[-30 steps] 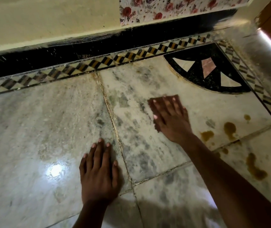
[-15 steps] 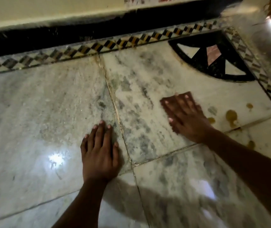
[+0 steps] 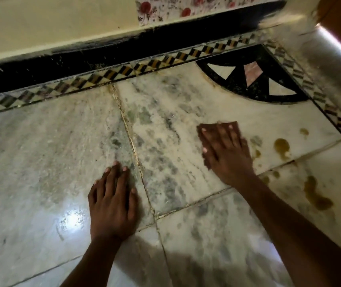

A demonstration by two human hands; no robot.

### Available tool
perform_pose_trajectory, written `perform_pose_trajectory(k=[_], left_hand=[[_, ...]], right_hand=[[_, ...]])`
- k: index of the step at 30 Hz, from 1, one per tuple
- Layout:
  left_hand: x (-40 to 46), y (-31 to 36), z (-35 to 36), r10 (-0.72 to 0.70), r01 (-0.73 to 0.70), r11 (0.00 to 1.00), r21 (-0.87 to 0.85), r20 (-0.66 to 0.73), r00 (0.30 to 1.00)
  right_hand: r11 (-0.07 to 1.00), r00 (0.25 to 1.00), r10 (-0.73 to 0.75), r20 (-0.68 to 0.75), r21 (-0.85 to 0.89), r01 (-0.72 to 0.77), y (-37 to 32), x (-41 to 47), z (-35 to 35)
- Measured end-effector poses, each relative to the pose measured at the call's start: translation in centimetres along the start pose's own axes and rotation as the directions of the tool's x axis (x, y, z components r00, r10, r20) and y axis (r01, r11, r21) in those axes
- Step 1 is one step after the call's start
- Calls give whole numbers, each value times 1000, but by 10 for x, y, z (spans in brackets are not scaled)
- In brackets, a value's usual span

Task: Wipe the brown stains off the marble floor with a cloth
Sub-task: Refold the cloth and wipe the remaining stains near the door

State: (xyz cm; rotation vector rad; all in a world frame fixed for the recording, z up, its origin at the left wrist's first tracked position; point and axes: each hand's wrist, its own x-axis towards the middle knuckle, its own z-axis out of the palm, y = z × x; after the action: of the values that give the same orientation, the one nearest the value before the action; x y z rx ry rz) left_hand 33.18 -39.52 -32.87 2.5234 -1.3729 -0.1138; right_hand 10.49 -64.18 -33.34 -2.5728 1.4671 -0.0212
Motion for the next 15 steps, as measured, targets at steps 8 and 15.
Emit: perform_pose_trajectory(k=[8,15], left_hand=[[-2,0,5,9,-9,1000,26,-19,1000],[8,29,-6,-6,6,1000,9,-50,999]], right_hand=[[927,930,344,128,108,-358,27,70,-14],[943,941,327,82,40,-331,55,-43,-11]])
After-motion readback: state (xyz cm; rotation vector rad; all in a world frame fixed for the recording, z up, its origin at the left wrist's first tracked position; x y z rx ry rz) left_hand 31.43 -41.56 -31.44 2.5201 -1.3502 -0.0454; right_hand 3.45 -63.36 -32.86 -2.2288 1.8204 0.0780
